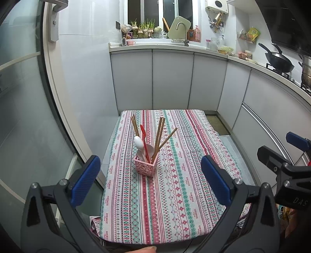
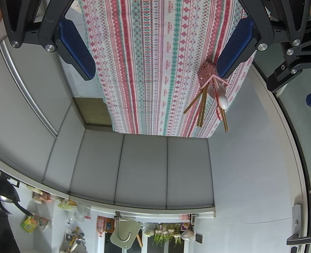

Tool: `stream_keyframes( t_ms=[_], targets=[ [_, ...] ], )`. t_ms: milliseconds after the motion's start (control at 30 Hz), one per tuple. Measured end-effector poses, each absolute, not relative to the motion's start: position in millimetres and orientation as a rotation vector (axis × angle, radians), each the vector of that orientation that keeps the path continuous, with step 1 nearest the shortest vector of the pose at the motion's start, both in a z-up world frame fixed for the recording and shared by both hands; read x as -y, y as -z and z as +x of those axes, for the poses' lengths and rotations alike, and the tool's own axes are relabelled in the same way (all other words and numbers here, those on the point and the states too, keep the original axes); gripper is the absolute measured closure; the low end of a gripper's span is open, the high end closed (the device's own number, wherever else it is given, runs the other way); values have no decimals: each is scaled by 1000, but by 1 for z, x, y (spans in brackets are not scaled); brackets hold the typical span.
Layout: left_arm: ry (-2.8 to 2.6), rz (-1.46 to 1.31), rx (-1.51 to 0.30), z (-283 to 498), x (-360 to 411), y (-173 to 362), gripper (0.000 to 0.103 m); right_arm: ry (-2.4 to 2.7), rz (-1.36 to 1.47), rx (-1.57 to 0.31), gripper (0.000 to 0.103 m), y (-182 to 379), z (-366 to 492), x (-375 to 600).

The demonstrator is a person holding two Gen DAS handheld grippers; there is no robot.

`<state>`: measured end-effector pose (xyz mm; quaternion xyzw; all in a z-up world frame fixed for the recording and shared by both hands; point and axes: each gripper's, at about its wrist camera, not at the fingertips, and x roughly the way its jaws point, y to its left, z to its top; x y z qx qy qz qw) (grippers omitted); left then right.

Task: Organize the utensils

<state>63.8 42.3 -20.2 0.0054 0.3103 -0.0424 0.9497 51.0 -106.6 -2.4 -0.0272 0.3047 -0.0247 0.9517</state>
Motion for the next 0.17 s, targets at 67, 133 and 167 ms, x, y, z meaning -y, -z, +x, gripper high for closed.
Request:
stream_keyframes(
  t_ms=[67, 133, 167],
  targets=[
    [88, 12, -632, 64, -41, 20, 0, 49, -55, -621, 1, 3, 52, 106],
    [90, 13, -633, 64, -41, 20, 0, 47, -54, -622, 1, 4, 52, 106],
    [91, 14, -635, 65, -40, 21, 0, 46, -54, -623, 1, 4, 53, 106]
  ],
)
